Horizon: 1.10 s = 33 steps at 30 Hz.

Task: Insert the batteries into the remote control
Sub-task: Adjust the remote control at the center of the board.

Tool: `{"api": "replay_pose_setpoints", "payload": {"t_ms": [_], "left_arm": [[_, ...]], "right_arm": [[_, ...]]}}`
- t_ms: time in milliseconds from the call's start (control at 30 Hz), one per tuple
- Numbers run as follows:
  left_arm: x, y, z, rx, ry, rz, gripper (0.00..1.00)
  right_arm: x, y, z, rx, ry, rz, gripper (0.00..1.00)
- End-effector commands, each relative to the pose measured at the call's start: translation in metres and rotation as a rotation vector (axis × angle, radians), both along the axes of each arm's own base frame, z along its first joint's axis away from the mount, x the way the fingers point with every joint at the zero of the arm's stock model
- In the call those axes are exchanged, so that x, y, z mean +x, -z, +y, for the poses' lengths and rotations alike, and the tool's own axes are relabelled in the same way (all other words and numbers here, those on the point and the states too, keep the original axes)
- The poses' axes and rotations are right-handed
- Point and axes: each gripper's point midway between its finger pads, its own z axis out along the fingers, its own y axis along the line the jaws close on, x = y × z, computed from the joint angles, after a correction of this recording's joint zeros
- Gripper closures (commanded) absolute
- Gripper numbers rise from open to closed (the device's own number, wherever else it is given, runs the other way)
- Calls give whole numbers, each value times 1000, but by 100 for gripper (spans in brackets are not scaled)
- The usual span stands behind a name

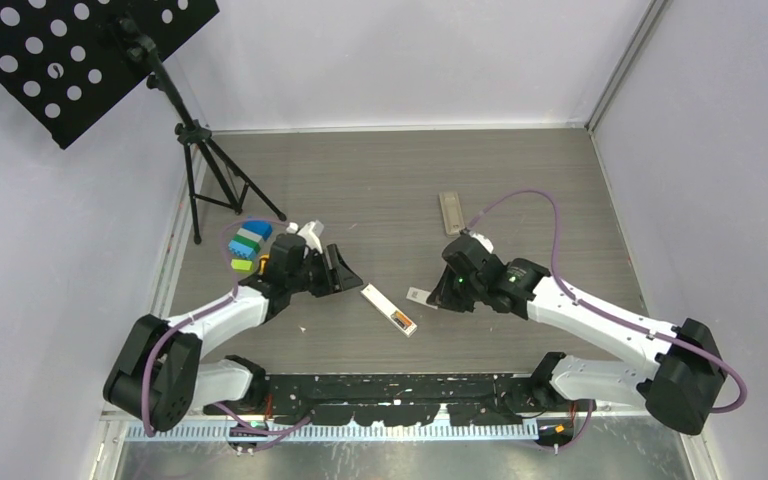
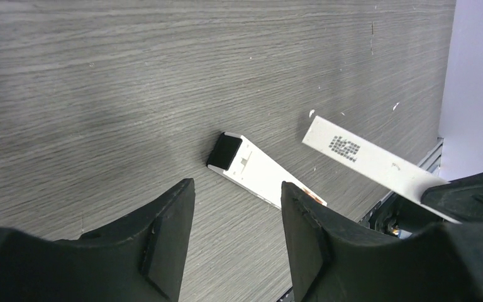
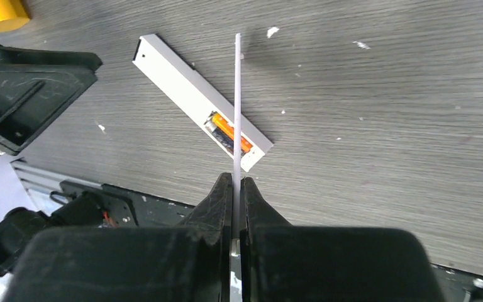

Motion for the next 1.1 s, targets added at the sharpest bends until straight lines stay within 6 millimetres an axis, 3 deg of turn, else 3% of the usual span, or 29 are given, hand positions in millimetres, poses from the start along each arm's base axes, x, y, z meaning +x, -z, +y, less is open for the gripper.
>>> {"api": "replay_pose_setpoints", "payload": {"t_ms": [0,133,200,300,400,567,1067], "left_arm": [[5,-17,-2,-6,46,-62,44],[6,-21,-8,-4,99,-61,40],[8,-20,-9,2,105,-61,39],[12,-18,-13,0,118,-52,38],[14,-16,-17,-8,141,-40,38],[16,-13,-21,-6,167,-30,38],[9,-5,-25,-45,179,1,41]], "right_arm": [[3,-27,-22,-88,-22,-78,100],[-32,-34,-58,-272,-215,10,100],[-49,-34,-64,-290,-277,77,100],[-80,-28,-44,-163,-368,218,100],[-93,-21,-27,-57,-392,297,100],[-94,-19,-17,3,-371,311,100],[-52,-4,-12,-38,-238,166,100]]}}
